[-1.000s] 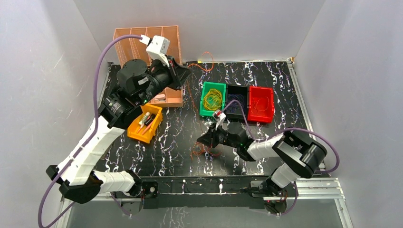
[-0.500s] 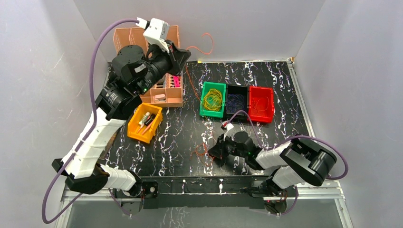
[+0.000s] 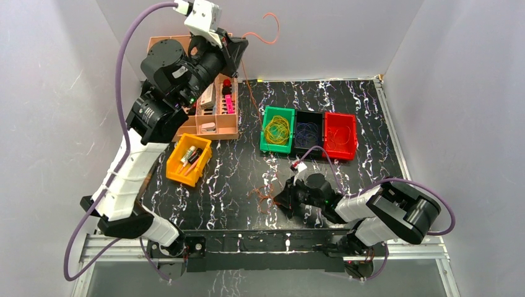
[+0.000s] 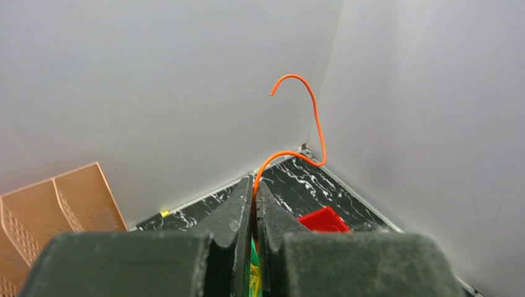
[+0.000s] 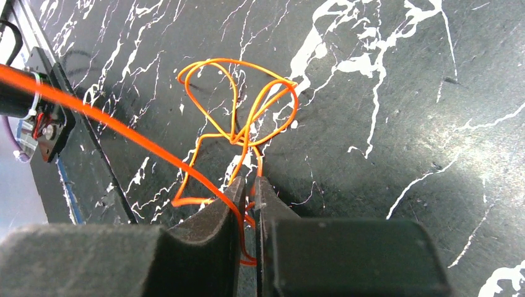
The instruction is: Untangle the cables
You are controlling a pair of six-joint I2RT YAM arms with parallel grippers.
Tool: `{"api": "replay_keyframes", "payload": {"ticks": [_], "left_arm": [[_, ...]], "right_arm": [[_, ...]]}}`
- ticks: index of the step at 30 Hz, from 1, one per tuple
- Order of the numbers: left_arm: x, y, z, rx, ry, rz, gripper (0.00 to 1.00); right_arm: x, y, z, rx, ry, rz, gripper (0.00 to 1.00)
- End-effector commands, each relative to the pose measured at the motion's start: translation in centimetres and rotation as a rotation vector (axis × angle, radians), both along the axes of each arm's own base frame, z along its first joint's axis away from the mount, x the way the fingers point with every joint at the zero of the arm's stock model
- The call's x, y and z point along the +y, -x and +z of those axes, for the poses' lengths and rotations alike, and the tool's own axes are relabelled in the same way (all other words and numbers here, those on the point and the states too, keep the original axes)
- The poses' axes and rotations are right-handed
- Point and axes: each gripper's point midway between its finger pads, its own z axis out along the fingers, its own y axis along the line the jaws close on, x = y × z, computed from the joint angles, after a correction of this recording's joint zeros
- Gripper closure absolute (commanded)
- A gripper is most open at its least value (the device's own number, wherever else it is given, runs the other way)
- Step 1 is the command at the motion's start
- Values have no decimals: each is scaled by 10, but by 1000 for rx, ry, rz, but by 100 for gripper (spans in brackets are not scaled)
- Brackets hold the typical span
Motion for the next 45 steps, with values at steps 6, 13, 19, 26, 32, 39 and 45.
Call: {"api": "replay_keyframes", "payload": {"ticks": [6, 13, 19, 26, 32, 39, 45], "left_arm": [[21, 4, 63, -187, 56, 69, 100], [35, 7, 89, -279, 98, 124, 100], [43, 7, 108, -347, 136, 164, 100], [50, 9, 129, -428, 160, 204, 100], [61, 14, 148, -505, 195, 246, 100], [66, 12, 169, -600, 220, 304, 100], [68, 12, 184, -670, 232, 336, 100]], "right_arm": [[-1, -1, 2, -21, -6, -6, 80], [-1, 0, -1, -13, 2, -3, 80], [-2, 0, -3, -8, 8, -6, 80], [-3, 0, -5, -4, 11, -8, 80], [-3, 2, -8, 0, 18, -3, 79], [-3, 2, -7, -1, 16, -3, 78], [-5, 3, -5, -4, 20, -5, 77]]}}
